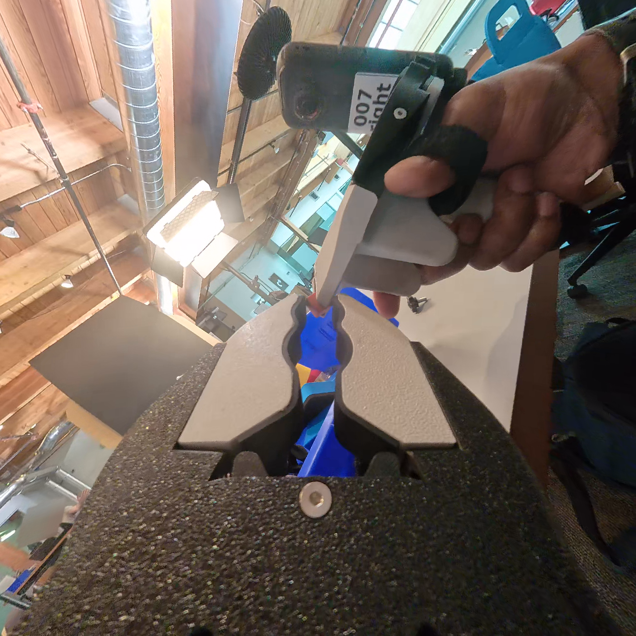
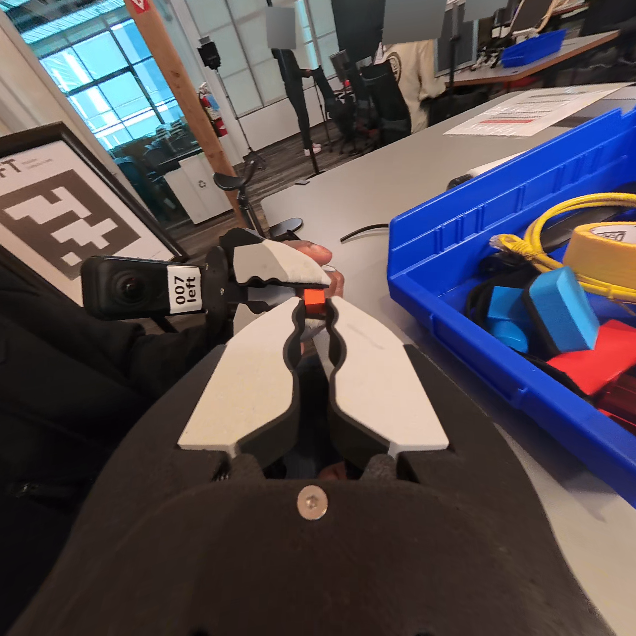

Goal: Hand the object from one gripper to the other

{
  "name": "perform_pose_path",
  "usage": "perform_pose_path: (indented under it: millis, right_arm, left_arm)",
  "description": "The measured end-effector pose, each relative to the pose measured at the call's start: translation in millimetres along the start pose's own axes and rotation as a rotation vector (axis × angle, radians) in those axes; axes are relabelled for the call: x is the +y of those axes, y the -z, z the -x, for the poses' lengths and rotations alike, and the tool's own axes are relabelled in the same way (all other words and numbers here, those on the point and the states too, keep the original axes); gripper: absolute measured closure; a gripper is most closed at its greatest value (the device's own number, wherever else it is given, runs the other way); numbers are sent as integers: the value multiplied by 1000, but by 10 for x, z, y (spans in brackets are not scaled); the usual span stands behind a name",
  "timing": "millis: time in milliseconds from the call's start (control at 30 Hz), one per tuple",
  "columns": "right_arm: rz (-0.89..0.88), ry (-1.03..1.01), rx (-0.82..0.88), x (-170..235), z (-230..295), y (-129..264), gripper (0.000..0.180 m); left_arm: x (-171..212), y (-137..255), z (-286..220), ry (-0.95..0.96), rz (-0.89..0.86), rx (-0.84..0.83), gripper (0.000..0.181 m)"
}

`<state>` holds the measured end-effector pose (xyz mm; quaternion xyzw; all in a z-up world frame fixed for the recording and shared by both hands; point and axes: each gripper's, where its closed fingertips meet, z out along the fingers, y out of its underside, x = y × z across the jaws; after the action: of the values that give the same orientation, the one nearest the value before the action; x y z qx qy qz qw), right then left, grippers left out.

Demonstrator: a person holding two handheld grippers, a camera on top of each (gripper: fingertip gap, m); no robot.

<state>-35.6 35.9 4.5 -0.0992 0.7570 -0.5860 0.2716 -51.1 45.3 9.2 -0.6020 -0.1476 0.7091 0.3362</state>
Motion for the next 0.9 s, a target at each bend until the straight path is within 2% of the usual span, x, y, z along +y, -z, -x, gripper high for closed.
perform_pose_path:
  millis: [133,233,367,467,533,600,900]
  right_arm:
    - [-5,49,4,1,-2,-6,170]
    - [-28,187,106,-34,-102,12,170]
    - [-83,430,236,-139,-190,95,170]
    - [-99,641,319,-161,-195,115,171]
    - [-89,801,366,-137,-174,97,170]
    - [-78,946,403,-98,-143,72,170]
    - [-87,1164,452,-62,-50,37,170]
  left_arm:
    - [4,5,-2,16,-9,10,166]
    - [86,-4,-25,151,14,76,162]
    - [309,31,24,554,138,217,154]
    - [388,49,114,975,224,282,148]
    - [301,63,76,1232,214,380,145]
    - [204,65,67,1393,169,446,145]
    - [65,45,-111,1589,137,607,150]
